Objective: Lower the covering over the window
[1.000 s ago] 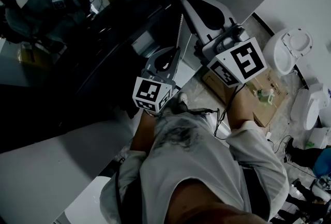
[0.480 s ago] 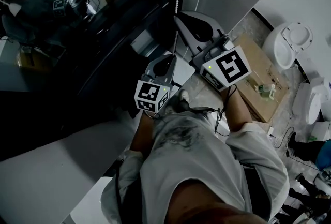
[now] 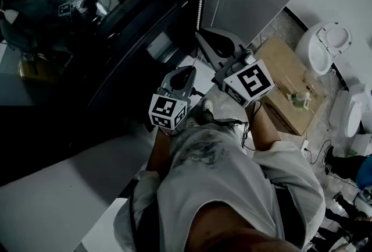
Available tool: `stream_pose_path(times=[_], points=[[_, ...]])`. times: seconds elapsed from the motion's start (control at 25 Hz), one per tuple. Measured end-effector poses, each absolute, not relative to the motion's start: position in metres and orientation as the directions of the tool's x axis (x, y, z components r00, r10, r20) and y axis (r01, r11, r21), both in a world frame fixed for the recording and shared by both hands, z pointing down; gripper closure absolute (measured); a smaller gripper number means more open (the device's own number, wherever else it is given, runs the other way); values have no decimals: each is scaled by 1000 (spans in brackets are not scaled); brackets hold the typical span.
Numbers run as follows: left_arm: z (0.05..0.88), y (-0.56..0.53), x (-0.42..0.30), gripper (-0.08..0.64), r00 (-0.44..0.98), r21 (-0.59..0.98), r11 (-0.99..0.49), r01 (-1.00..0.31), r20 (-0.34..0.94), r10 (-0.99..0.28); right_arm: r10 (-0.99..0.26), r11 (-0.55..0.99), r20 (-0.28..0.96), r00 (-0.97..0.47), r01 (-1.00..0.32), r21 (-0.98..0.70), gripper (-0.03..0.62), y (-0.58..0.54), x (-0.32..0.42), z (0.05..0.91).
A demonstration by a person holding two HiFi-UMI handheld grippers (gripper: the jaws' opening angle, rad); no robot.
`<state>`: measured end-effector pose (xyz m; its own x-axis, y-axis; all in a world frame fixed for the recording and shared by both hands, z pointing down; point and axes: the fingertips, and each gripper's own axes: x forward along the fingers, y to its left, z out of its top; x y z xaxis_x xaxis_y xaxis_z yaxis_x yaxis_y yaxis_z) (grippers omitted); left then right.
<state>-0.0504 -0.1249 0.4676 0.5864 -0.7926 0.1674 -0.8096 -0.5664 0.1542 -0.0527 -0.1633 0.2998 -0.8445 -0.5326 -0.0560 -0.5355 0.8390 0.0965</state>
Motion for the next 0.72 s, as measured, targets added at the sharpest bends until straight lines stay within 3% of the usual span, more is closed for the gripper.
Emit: stream_pose_path(times=[0.2, 0.4, 0.56, 0.72], points=[[421, -121, -60, 445, 598, 106, -589, -801, 99, -795, -539, 837, -83, -838, -544, 62, 569, -163, -50, 297], [329, -137, -68, 444, 606, 36, -609, -793, -61, -793, -529, 840, -84, -845, -535, 91, 569, -158, -53, 298], [283, -153, -59, 433, 630, -71, -627, -776, -66, -773, -554, 828, -107, -826, -560, 33, 569, -164, -46, 296], [248, -160, -62, 445, 625, -36, -629, -777, -162, -763, -562, 825, -27, -827, -562, 64, 570, -161, -46, 304]])
